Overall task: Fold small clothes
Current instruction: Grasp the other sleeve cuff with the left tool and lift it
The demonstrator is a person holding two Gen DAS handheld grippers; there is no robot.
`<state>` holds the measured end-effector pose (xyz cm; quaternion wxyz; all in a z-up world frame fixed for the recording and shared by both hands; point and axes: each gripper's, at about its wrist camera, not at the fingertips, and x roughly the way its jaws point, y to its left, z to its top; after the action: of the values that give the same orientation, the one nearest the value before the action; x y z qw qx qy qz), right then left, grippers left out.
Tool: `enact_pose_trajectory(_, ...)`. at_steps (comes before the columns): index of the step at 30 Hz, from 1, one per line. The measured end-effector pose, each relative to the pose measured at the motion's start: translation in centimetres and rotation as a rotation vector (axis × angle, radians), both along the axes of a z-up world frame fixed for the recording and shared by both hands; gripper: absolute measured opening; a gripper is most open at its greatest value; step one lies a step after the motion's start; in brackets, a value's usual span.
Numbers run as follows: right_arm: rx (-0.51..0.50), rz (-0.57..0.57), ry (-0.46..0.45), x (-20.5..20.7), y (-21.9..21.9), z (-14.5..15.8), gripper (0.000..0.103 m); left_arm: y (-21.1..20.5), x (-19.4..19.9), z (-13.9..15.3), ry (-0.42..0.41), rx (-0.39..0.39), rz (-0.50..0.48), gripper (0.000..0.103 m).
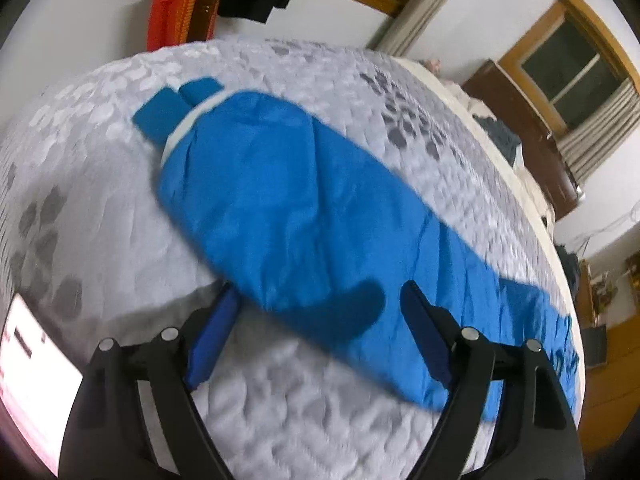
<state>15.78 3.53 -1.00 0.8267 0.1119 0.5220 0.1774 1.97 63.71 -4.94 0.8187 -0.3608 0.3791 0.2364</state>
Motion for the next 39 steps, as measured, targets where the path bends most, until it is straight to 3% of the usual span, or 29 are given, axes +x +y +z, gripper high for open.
enact_pose_trajectory(4, -0.002, -0.002, 0.003, 0.1, -0.1, -0.2, 0.073, 1.6, 0.4, -0.2, -0.037, -0.021, 0.041, 0.076)
enact_pose_trajectory(8, -0.006, -0.003, 0.004, 0.2, -0.1, -0.4, 0.073, 3.1, 0.7, -0.2, -0.056, -0.021, 0.085, 0.063)
enact_pose_trajectory(14, -0.01, -0.012, 0.012, 0.4, -0.4, -0.8, 0.073, 5.3, 0.0, -0.5, -0.088, -0.076, 0.13, 0.026)
enact_pose_trajectory(17, -0.01, -0.015, 0.015, 0.5, -0.5, -0.9, 0.073, 5.5, -0.5, -0.3, -0.126, -0.09, 0.144, 0.013)
enact_pose_trajectory(27, 0.0, -0.023, 0.013, 0.4, -0.9, -0.7, 0.073, 1.3, -1.4, 5.6, -0.198, 0.094, 0.115, 0.007)
enact_pose_trajectory(31, 0.002, -0.022, 0.009, 0.3, -0.9, -0.4, 0.073, -2.0, -1.0, 8.9, -0.242, 0.169, 0.039, 0.006)
enact_pose_trajectory(39, -0.001, -0.025, 0.001, 0.1, -1.1, 0.0, 0.073, -10.0, 2.1, 11.7, -0.284, 0.197, -0.167, 0.005)
